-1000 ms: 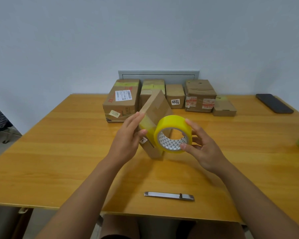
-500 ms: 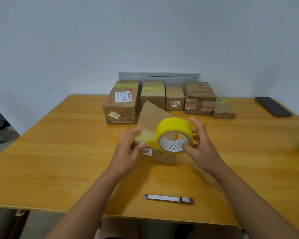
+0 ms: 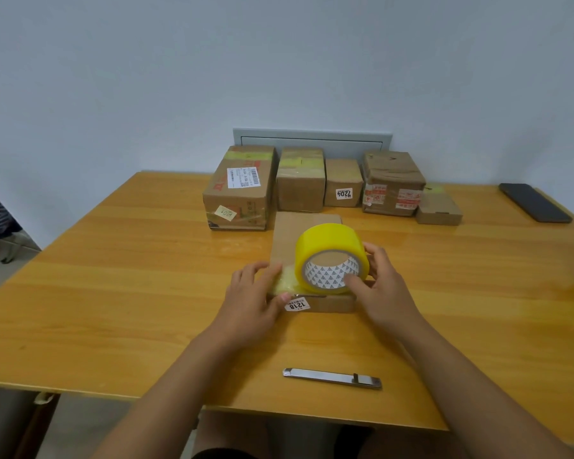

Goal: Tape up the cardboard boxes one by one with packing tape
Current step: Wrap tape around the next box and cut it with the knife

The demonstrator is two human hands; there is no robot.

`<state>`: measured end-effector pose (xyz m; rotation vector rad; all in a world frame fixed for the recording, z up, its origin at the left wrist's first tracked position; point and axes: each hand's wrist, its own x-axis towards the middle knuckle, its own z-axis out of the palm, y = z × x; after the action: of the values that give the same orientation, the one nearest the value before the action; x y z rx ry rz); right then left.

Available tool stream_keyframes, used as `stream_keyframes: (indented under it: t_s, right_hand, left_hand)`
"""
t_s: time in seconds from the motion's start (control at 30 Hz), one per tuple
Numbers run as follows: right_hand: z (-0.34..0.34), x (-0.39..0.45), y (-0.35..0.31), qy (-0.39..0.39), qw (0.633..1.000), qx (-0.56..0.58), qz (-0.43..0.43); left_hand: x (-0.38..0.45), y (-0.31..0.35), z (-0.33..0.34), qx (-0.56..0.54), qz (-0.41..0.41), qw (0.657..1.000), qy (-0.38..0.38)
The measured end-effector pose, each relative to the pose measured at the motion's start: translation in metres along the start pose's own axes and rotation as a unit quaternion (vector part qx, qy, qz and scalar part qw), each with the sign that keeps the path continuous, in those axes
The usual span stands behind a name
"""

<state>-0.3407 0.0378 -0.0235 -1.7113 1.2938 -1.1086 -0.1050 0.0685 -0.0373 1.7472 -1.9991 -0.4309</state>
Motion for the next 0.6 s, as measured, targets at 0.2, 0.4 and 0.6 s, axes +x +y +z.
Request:
stream_keyframes:
  t_s: [0.2, 0.4, 0.6]
  right_hand:
    - [0.007, -0.003, 0.003, 0.014, 1.0, -0.015, -0.002]
    - [0.008, -0.002, 0.006, 0.007, 1.0, 0.01, 0.0]
    - [0.01, -0.003, 0.001, -0.022, 0.999, 0.036, -0.004]
  left_hand:
    - [-0.004, 0.005, 0.015, 0.071, 0.082, 0.994, -0.019]
    - [-0.003, 0.001, 0.021, 0.147, 0.086, 0.985, 0.003]
    - [-0.001, 0.003, 0.022, 0.197, 0.086, 0.977, 0.003]
